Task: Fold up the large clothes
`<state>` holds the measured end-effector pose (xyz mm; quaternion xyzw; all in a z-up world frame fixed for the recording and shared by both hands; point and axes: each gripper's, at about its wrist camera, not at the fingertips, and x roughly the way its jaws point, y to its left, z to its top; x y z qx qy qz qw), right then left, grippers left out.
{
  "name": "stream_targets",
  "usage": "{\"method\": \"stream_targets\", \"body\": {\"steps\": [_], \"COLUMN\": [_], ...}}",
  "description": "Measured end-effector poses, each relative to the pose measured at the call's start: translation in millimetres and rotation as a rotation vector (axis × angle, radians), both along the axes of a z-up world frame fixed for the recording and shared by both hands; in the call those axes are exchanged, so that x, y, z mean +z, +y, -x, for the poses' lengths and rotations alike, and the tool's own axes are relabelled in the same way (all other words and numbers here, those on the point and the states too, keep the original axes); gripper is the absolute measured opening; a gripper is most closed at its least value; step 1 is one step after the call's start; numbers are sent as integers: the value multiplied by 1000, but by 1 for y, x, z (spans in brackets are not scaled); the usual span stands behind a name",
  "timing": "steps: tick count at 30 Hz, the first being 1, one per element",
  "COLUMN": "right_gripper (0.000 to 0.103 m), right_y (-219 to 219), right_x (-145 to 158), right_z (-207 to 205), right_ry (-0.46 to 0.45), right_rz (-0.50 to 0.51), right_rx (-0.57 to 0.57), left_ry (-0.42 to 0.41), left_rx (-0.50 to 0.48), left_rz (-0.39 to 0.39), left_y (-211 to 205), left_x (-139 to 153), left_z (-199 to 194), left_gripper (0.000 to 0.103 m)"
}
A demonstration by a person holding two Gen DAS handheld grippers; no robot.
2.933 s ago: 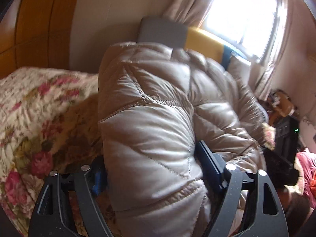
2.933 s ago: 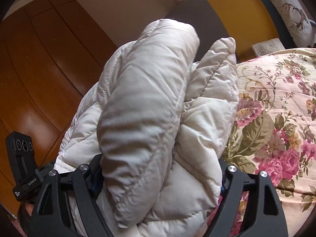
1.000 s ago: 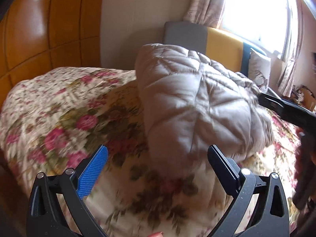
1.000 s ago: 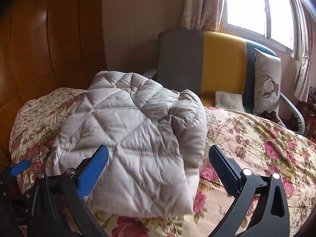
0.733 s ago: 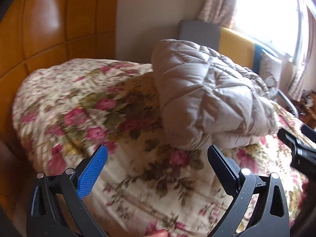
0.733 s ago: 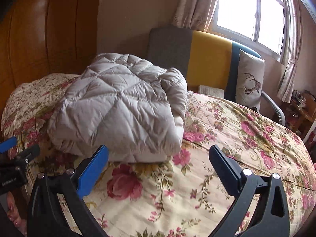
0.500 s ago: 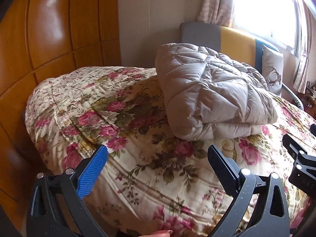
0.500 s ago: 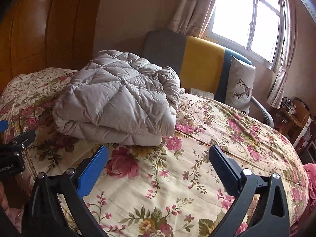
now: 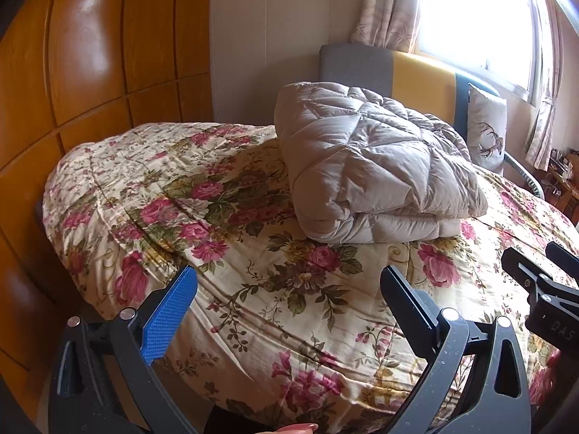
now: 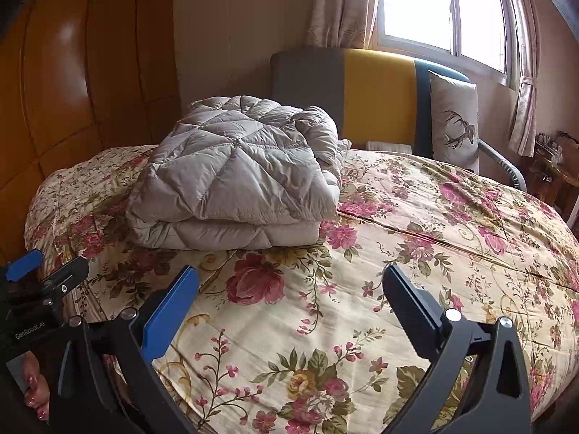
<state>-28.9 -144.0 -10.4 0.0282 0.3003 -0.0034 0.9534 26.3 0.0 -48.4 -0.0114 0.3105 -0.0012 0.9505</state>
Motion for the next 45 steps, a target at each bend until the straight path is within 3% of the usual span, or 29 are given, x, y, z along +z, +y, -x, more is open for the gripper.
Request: {"method": "stream_targets", "body": {"steps": [45], "right_gripper": [101], "right_y": [-4], "right_x": [-6], "right_z": [-3], "right_ry": [39], "right_rz": [-21], "right_rx": [3], "left_ry": [14], "left_rx": [-2], "left_rz": [3], "left_y": [-1], "left_x": [-5], "left_z": [-1], "left_gripper": [100]}}
